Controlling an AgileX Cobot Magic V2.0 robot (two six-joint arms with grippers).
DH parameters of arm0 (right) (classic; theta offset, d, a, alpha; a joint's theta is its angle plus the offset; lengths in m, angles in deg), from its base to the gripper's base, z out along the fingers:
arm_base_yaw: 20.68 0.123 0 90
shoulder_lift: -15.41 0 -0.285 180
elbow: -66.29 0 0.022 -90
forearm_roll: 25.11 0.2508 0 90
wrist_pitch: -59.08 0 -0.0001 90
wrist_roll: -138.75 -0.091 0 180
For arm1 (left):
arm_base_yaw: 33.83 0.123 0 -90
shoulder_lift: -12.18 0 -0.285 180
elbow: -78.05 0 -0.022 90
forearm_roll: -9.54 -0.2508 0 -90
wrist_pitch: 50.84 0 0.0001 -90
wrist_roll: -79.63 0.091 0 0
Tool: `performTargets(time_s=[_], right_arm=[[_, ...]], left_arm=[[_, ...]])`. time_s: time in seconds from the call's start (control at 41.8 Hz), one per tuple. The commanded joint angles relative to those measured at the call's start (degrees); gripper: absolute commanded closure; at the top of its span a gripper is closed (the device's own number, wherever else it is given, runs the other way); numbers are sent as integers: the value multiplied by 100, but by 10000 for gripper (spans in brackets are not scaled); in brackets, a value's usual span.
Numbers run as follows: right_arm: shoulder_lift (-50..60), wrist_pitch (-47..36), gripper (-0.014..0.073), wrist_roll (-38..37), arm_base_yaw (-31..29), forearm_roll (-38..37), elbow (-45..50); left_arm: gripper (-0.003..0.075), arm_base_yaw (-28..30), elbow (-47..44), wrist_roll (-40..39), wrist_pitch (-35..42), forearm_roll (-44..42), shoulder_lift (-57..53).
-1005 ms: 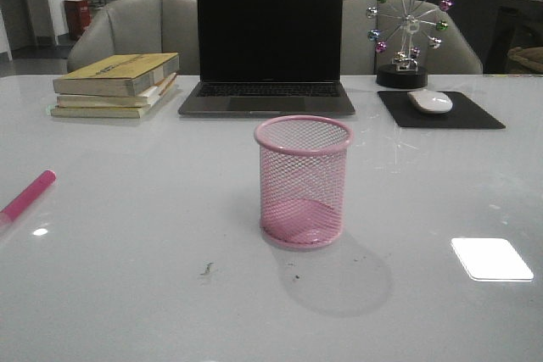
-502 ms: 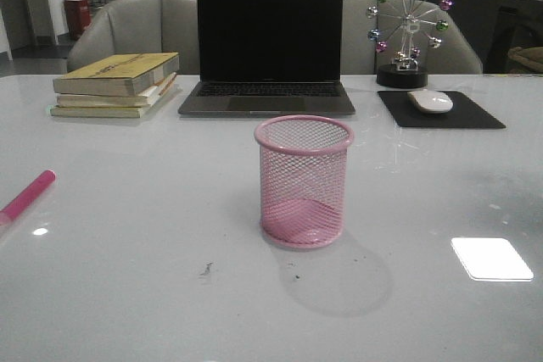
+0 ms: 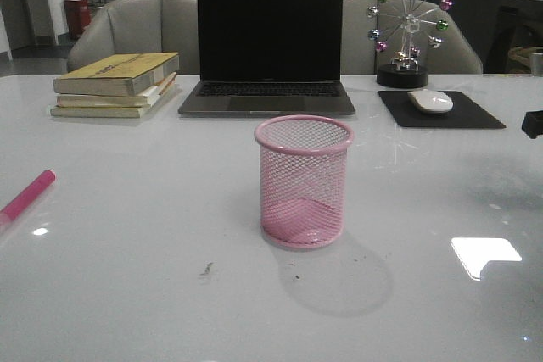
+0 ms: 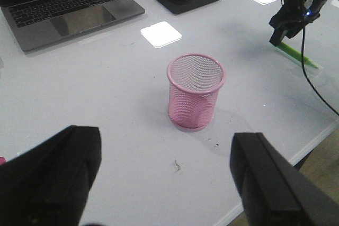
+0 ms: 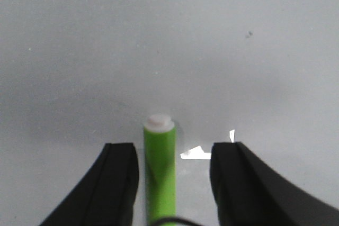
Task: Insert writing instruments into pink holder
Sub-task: 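Lower the right gripper onto the green marker and grasp it, then lift the green marker upright and carry it above the pink holder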
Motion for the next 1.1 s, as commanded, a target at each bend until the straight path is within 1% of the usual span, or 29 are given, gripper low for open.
performTargets(time_s=[0.0,0.096,0.215,0.263,0.311,0.55,0.718,0.861,0.957,1.077], right_arm=[[127,10,170,103,-2,10,-289],[38,32,209,108,-2,10,-370],[34,-11,313,108,-2,10,-390],[34,-11,345,108,-2,10,-402],[34,-33,356,109,-2,10,-410],[55,30,361,119,-2,10,-410],[389,-58,361,119,-2,16,-388],[985,-402,361,119,-2,27,-137],[1400,-686,361,119,-2,218,119],[2089,-1231,361,229,218,477,512]], left_arm=[[160,-37,193,15,478,75,11],[160,-37,193,15,478,75,11],[160,-37,193,15,478,75,11],[160,-37,193,15,478,75,11],[160,-37,193,15,478,75,11],[160,-37,193,15,478,75,11],[160,-37,193,15,478,75,11],[160,-37,193,15,478,75,11],[160,-37,193,15,478,75,11],[160,-37,193,15,478,75,11]])
